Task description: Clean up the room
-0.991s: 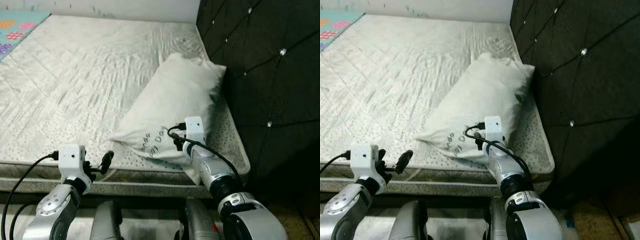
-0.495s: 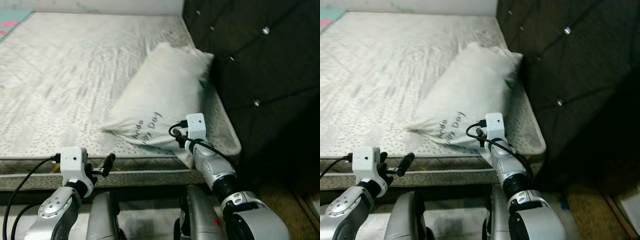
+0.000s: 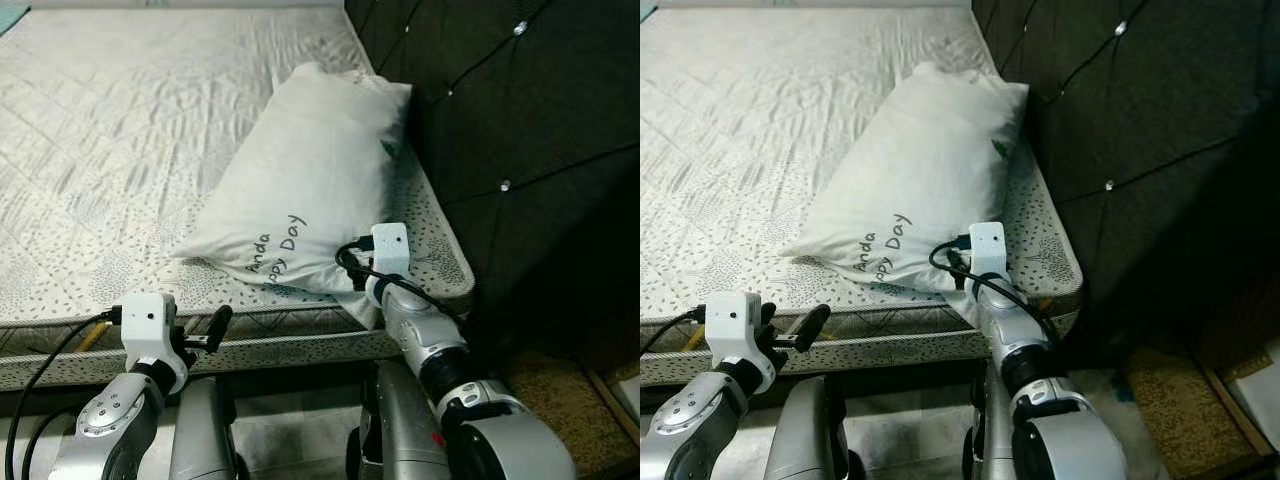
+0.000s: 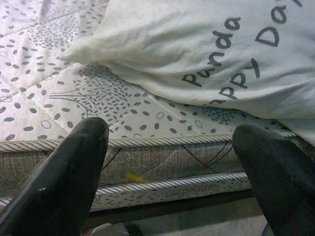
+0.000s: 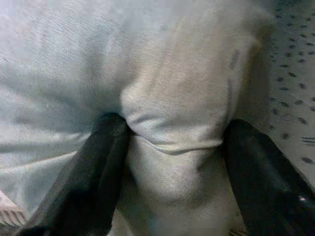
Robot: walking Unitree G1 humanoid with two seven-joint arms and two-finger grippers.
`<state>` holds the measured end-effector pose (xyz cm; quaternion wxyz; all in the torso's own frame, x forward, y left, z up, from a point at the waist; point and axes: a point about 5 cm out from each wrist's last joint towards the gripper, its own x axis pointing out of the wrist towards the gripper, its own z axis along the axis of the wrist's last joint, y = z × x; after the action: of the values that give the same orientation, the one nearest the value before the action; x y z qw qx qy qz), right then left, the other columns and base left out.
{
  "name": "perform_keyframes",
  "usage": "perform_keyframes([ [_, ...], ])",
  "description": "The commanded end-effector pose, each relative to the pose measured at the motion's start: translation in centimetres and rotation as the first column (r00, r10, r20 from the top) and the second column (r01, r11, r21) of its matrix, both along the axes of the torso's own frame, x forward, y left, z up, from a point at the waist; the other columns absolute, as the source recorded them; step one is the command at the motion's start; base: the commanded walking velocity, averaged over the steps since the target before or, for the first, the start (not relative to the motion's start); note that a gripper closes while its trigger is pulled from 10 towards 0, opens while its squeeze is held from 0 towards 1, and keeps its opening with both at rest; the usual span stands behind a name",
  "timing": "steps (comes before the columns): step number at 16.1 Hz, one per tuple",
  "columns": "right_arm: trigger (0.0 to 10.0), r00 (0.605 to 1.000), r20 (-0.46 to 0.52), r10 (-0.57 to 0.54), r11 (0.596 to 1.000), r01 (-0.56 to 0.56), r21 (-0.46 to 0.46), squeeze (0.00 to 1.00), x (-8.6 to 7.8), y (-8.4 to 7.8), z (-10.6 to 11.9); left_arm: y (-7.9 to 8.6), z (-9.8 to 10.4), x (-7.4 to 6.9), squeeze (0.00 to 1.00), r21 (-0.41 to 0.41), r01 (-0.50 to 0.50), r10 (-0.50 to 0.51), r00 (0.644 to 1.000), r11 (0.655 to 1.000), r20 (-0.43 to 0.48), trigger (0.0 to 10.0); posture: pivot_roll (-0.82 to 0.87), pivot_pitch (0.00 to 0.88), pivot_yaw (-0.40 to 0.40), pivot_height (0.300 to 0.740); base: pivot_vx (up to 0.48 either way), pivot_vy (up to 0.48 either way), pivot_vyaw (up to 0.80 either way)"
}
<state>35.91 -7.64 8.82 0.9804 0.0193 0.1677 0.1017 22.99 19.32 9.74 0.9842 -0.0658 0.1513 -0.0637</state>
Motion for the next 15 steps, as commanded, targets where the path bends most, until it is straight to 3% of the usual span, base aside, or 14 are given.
perform_keyframes([
  [1, 0.0, 1.0, 0.012, 0.022, 0.999, -0.022, 0.032, 0.0, 0.1, 0.9, 0.5, -0.3, 0.1, -0.3, 0.0, -0.007, 0.01, -0.01, 1.0, 1.0, -0.004, 10.0, -0.03, 0.148, -0.036, 0.524, 0.0, 0.0, 0.0],
  [5, 0.0, 0.998, 0.016, 0.062, 0.993, -0.063, 0.099, 0.0, 0.3, 2.7, 1.4, -0.5, 0.1, -0.2, 0.0, -0.009, 0.018, -0.018, 1.0, 1.0, -0.003, 10.0, -0.03, 0.144, -0.036, 0.524, 0.0, 0.0, 0.0],
  [15, 0.0, 0.999, -0.006, 0.036, 0.992, -0.035, 0.124, 0.0, 0.5, 1.9, 1.0, -0.5, 0.2, 0.1, 0.0, -0.005, 0.013, -0.013, 1.0, 1.0, 0.006, 10.0, -0.02, 0.13, -0.046, 0.524, 0.0, 0.0, 0.0],
])
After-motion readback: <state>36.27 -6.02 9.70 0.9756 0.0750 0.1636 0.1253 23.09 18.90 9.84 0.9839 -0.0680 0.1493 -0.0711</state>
